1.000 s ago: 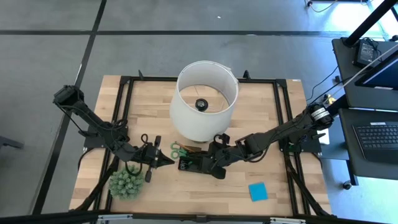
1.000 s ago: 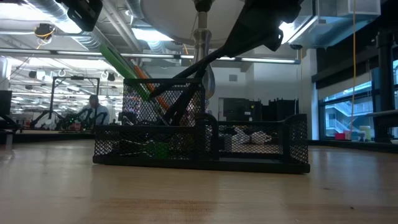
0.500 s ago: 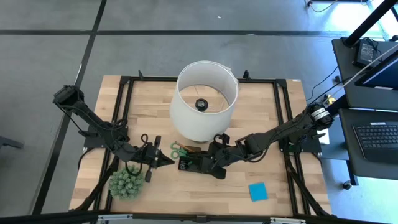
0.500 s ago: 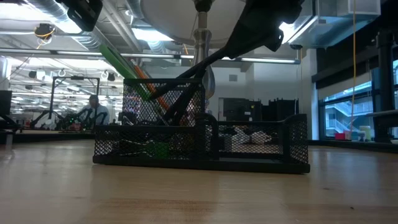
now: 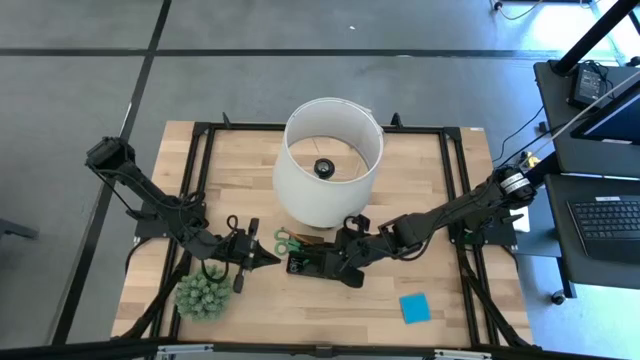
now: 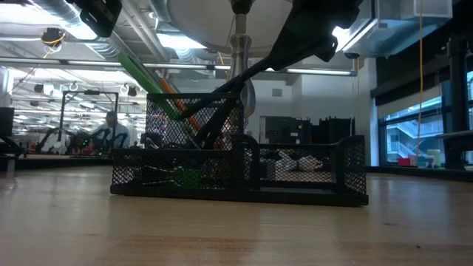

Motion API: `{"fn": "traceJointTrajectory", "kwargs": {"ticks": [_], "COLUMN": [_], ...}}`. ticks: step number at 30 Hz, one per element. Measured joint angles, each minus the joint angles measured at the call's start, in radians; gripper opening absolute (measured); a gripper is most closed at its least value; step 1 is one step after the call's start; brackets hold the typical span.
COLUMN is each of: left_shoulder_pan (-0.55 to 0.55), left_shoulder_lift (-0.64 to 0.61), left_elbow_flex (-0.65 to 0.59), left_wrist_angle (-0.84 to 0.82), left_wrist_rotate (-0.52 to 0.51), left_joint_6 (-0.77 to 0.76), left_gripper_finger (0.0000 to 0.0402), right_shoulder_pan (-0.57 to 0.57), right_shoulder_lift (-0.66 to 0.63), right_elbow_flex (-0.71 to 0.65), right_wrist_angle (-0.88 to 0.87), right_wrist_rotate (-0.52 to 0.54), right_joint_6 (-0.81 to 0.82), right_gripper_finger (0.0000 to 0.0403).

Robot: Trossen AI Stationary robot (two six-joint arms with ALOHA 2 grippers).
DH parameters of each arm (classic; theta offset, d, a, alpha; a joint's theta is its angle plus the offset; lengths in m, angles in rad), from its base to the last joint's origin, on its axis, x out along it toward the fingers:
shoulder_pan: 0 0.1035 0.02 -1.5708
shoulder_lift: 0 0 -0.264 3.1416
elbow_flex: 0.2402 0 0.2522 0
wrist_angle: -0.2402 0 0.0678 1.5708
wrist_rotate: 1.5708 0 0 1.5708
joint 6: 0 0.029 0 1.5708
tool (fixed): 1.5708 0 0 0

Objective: Pick and place office supplies into organizer
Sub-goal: Put the black pen into the black desk organizer

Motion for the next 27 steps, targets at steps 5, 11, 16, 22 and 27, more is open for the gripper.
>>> {"fn": "traceJointTrajectory", "kwargs": {"ticks": [5, 11, 16, 22, 27], "left_shoulder_pan": [0.0, 0.0, 0.0, 0.0, 0.0], "left_shoulder_lift": [0.0, 0.0, 0.0, 0.0, 0.0], "left_elbow_flex": [0.0, 0.0, 0.0, 0.0, 0.0], "left_wrist_angle": [0.0, 0.0, 0.0, 0.0, 0.0], "left_wrist_rotate": [0.0, 0.0, 0.0, 0.0, 0.0], "left_joint_6": [0.0, 0.0, 0.0, 0.0, 0.0], "left_gripper_finger": [0.0005, 0.0001, 0.0005, 0.0001, 0.0004], "right_shoulder_pan": [-0.004, -0.004, -0.009, -0.024, -0.024], "right_shoulder_lift": [0.0, 0.0, 0.0, 0.0, 0.0], "right_elbow_flex": [0.0, 0.0, 0.0, 0.0, 0.008], "right_wrist_angle": [0.0, 0.002, -0.002, -0.01, -0.012], "right_wrist_rotate": [-0.022, -0.023, 0.001, 0.001, 0.001], "right_joint_6": [0.02, 0.02, 0.059, 0.126, 0.129], "right_gripper_finger": [0.0067, 0.0067, 0.0067, 0.0067, 0.0067]}}
